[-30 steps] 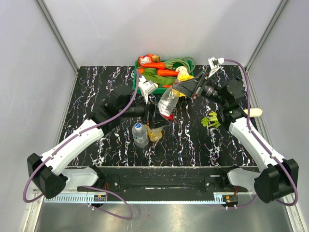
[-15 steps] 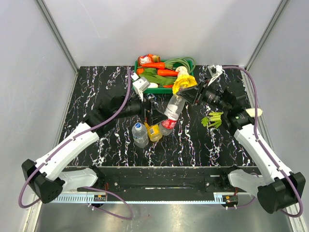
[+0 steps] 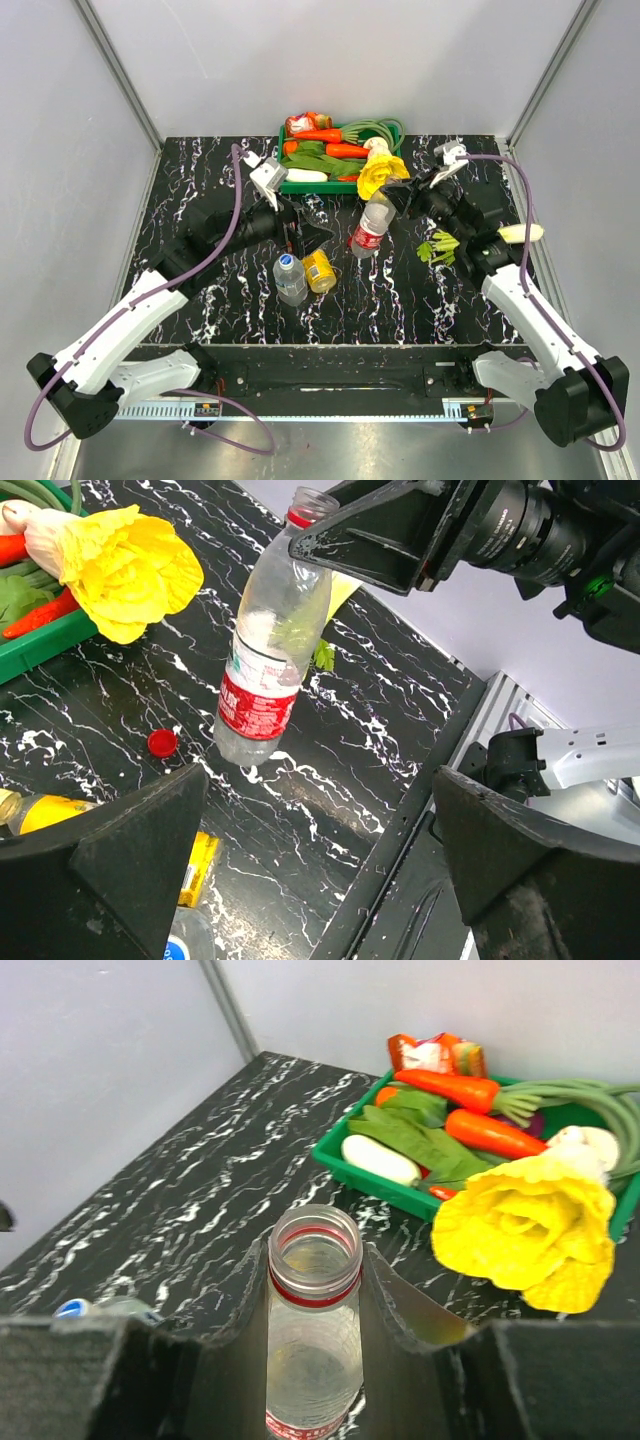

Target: Unscrew the bottle caps

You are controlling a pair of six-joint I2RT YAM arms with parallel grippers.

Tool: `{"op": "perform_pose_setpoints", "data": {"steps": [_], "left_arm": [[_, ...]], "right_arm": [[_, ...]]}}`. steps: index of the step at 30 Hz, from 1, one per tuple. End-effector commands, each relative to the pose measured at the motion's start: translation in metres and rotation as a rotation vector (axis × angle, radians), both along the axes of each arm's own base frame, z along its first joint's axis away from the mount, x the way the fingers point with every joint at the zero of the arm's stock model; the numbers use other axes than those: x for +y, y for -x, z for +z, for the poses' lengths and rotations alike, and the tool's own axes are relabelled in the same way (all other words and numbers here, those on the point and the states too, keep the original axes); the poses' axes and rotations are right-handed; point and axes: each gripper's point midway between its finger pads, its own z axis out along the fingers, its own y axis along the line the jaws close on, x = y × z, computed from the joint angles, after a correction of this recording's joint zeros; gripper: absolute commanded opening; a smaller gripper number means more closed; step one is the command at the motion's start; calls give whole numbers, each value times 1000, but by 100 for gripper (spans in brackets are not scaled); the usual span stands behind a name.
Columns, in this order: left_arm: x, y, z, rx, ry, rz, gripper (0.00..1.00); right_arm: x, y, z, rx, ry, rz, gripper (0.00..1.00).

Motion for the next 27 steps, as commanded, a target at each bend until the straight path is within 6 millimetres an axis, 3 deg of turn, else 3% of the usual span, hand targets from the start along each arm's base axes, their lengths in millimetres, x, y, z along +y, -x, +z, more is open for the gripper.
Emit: {"op": "perform_pose_setpoints", "data": {"steps": [1,5,13,21,27], "left_arm": [[2,-5,7,-42,16,23,99],[2,-5,1,-28,-3,24,99],[6,-7,-8,-13,-24,40,99],[7,-8,-14,-6,-41,41,99],[10,-11,-18,3,-52,64,99]], "right_arm": [[-15,-17,15,-229,53,-104,0],[-22,-17,12,-381,147,-130,0],[-31,-30,3,-409,230,-192,0],[-29,-46,-24,-374,211,-211,0],[-33,-57,-55,-325,219,-249,2]]}}
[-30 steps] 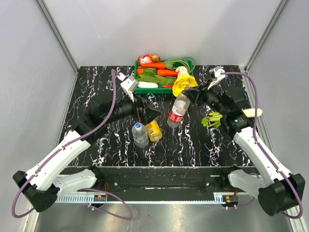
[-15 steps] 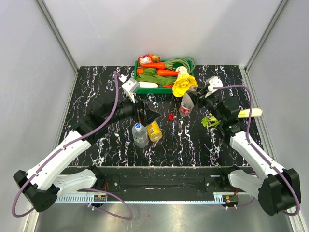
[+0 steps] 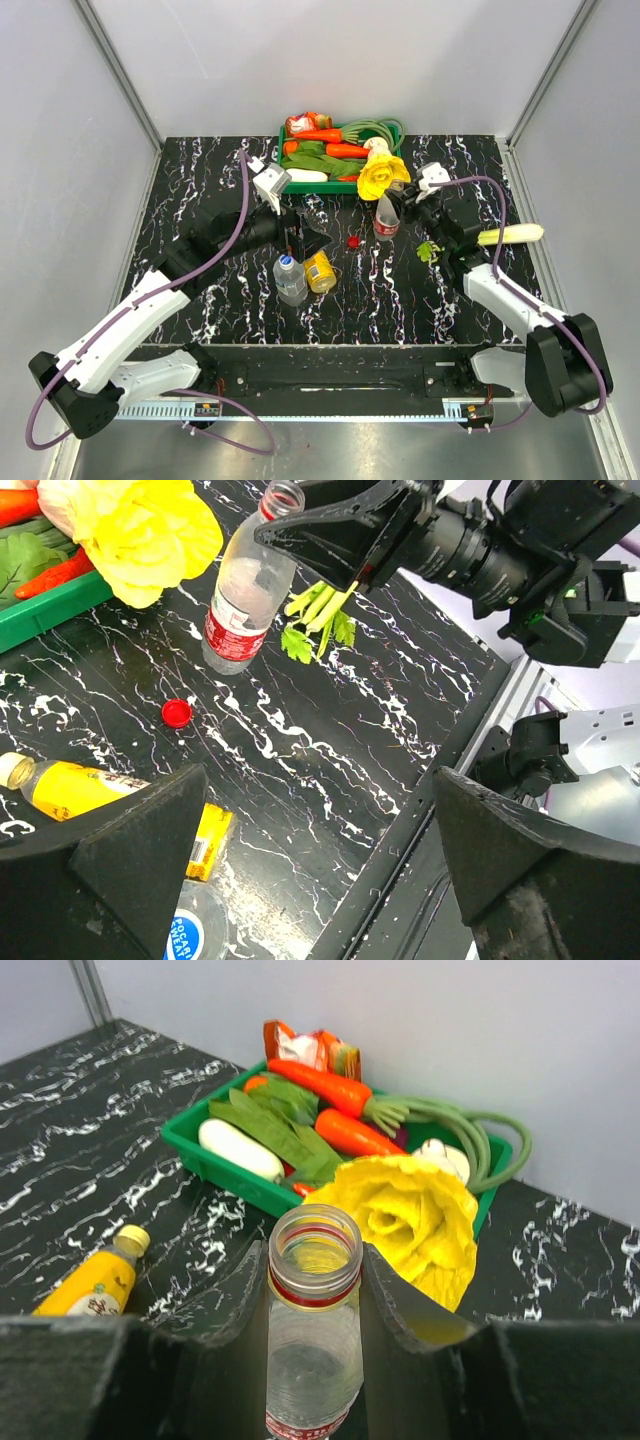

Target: Unscrew the bottle caps

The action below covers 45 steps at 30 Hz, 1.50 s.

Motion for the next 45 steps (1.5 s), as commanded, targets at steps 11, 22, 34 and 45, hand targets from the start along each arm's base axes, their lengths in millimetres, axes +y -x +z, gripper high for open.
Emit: {"op": "perform_pose_setpoints", "data": {"steps": [11,22,34,45], "left_arm": [[7,-10,3,-26,-27,42,99],[12,-12,-13,-13,-83,67,99],[28,-14,-34,14,-179,115,99],[48,-6,-76,103,-287,170,99]], "right_arm": [[-16,-4,-35,-39,-60,-103,25],[-14,5,-9,-41,-71,-80,82],[-12,37,83,-79,-285,-11,100],[10,64,101,114,-398,134,100]]}}
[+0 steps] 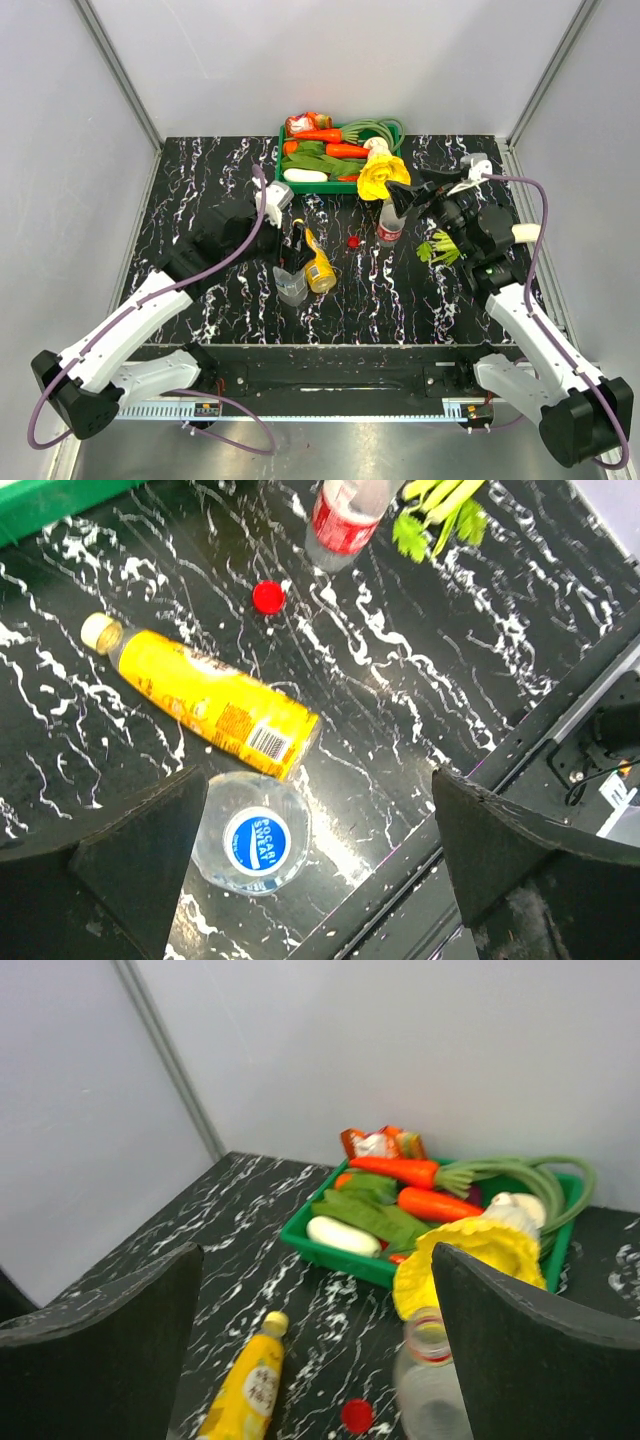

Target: Unscrew the bottle caps

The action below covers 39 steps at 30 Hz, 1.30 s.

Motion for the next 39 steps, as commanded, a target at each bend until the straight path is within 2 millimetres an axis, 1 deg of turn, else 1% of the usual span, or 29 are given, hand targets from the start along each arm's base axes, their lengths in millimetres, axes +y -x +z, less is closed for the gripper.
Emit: {"op": "perform_pose_setpoints", "data": {"steps": [1,7,15,19,20,22,28,31,33,36,38,39], "left_arm": [[13,1,-17,19,-54,46,99],[17,8,-51,103,-123,34,98],[20,17,-89,204,-212,9,97],[17,18,-100,230,-238,-14,96],[17,18,-102,234,-245,-16,96],[17,17,-109,247,-264,-17,95],[23,15,-130,277,-343,8,90],[23,14,-130,270,-352,13,85],[20,14,-123,247,-340,8,84],[15,11,-103,201,-300,0,83],[13,10,-93,176,-279,-7,80],[12,10,-87,161,-267,-12,77]], "right_arm": [[22,16,14,76,-34,148,100],[36,17,3,152,-42,226,100],[38,16,-7,191,-47,231,100],[38,15,-12,230,-58,233,100],[39,15,-10,234,-61,235,100],[40,14,-14,260,-67,233,100],[40,15,-14,243,-72,237,100],[39,15,-13,237,-74,236,100],[39,15,-12,234,-71,237,100],[40,14,-11,234,-73,239,100],[41,14,-11,232,-74,246,100],[42,15,-9,227,-76,251,100]]}}
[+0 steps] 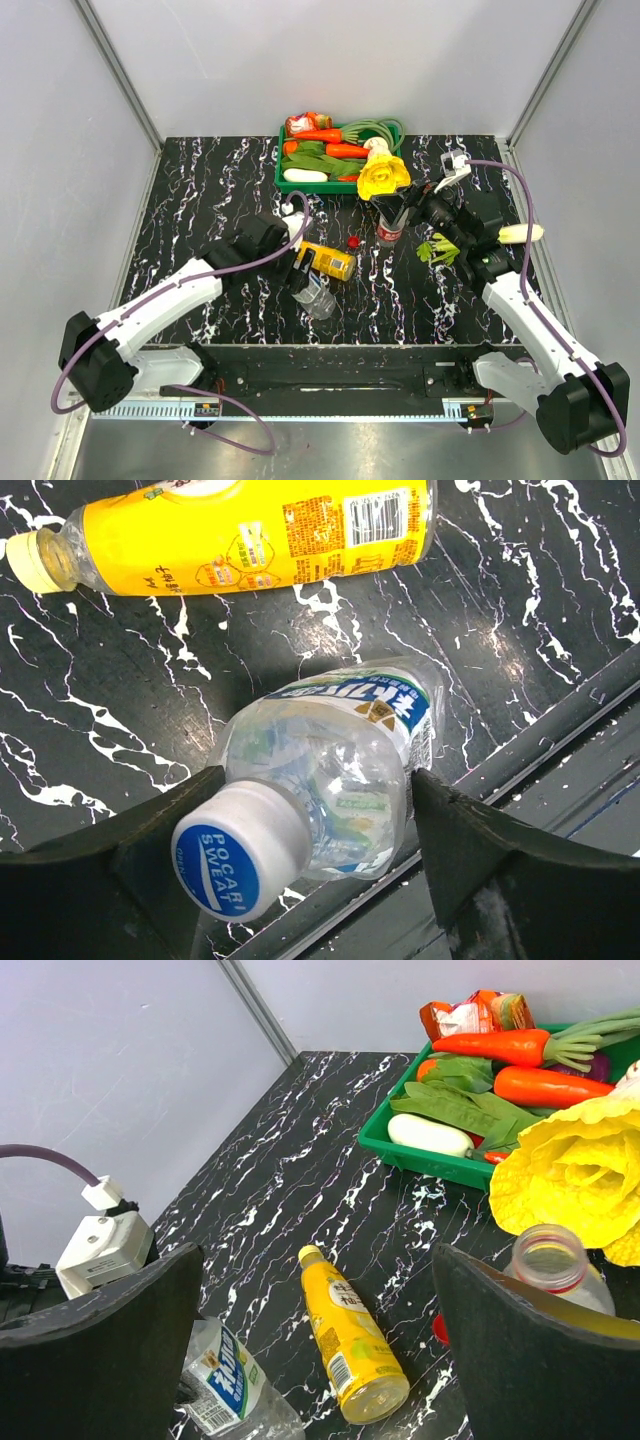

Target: Unscrew the bottle caps

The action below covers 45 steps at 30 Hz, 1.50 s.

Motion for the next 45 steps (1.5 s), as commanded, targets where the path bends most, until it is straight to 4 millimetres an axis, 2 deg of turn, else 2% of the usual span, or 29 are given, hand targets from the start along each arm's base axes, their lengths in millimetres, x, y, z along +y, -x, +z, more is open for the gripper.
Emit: {"op": "perform_pose_setpoints", "data": {"steps": [1,5,9,18,25,27,32,37,45], "left_arm": [[-5,-6,39,-97,63,-17,74],[-7,-5,52,-122,94,-27,71],[-10,-3,68,-149,134,-47,71],[-24,-2,125,-234,213,-175,70],[-41,10,175,-271,268,-400,70],[-47,17,190,-280,297,-468,70],[-61,27,214,-256,353,-579,70],[-70,29,223,-228,384,-617,68],[-75,35,224,-216,395,-644,68]], "right_arm": [[5,4,31,-74,-37,32,100],[10,7,35,-80,-39,67,100],[19,20,43,-111,-33,154,100],[43,73,65,-206,-1,476,99],[54,104,61,-188,35,722,100],[55,108,57,-164,34,772,100],[63,117,48,-124,35,838,100],[78,126,40,-99,61,886,100],[98,131,28,-52,51,947,100]]}}
